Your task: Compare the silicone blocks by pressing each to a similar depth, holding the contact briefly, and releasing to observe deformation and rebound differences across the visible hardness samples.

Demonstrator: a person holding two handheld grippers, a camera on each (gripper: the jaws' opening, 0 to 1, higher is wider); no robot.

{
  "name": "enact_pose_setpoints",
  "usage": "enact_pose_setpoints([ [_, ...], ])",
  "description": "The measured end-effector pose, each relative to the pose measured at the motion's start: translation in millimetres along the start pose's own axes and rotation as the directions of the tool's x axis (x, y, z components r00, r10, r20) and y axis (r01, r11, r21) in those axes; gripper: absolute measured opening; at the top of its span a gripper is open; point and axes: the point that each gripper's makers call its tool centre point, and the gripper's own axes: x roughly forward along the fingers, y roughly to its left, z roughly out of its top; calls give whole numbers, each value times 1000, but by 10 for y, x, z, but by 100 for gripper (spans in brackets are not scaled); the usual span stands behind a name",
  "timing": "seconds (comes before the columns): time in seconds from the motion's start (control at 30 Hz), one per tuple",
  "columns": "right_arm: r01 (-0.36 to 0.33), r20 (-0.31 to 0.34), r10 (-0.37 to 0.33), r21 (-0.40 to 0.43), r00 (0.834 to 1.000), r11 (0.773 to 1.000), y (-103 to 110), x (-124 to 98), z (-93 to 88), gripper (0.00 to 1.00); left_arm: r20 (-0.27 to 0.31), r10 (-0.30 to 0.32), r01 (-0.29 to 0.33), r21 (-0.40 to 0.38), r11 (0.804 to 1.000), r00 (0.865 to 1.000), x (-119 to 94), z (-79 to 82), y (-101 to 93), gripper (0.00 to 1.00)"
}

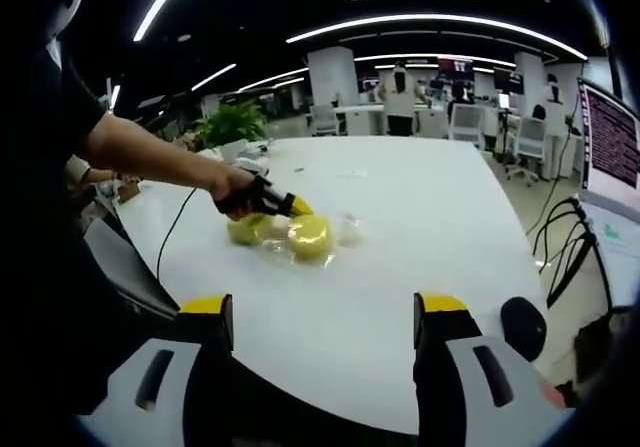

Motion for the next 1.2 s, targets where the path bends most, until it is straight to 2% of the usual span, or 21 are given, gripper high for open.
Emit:
enact_pose_setpoints([
  [0.17, -18, -5, 18, -11, 1000, 1000, 38, 53, 10, 67, 12, -88, 88, 44, 995, 996, -146, 26, -286, 0],
  [0.27, -40, -2, 40, -22, 999, 999, 84, 101, 57, 67, 6, -158, 157, 84, 984, 987, -256, -12, -491, 0],
  [0.37, -64, 5, 64, -38, 998, 997, 134, 157, 120, 66, -11, -200, 200, 108, 974, 980, -367, -77, -670, 0],
  [0.43, -81, -3, 81, -56, 997, 995, 164, 200, 138, 66, -3, -274, 271, 144, 952, 962, -453, -99, -850, 0],
  [0.53, -101, 4, 102, -62, 995, 993, 207, 238, 185, 66, 0, -287, 281, 200, 939, 958, -559, -82, -915, 0],
  [0.63, -123, 9, 124, -61, 992, 991, 255, 286, 216, 66, -4, -279, 270, 273, 923, 960, -692, -82, -974, 0],
  [0.73, -143, 0, 143, -66, 990, 988, 305, 339, 207, 65, 7, -284, 272, 265, 925, 959, -864, -49, -1045, 0],
  [0.87, -182, 15, 183, -56, 983, 982, 424, 404, 241, 65, 23, -300, 281, 283, 917, 954, -1070, -16, -1176, 0],
  [0.93, -199, 15, 200, -49, 980, 979, 462, 439, 248, 65, 34, -318, 291, 325, 900, 947, -1188, 12, -1289, 0],
  [0.97, -205, 15, 206, -47, 978, 978, 478, 457, 254, 65, 35, -324, 296, 325, 898, 945, -1235, 22, -1332, 0],
  [1.03, -221, 24, 222, -47, 975, 974, 520, 494, 291, 65, 52, -348, 308, 358, 882, 936, -1352, 40, -1466, 0],
  [1.13, -253, 41, 255, -43, 966, 966, 593, 549, 375, 65, 60, -411, 356, 399, 845, 910, -1521, 34, -1669, 0],
  [1.2, -268, 58, 270, -49, 961, 962, 630, 589, 451, 65, 73, -441, 378, 401, 834, 895, -1601, 39, -1771, 0],
])
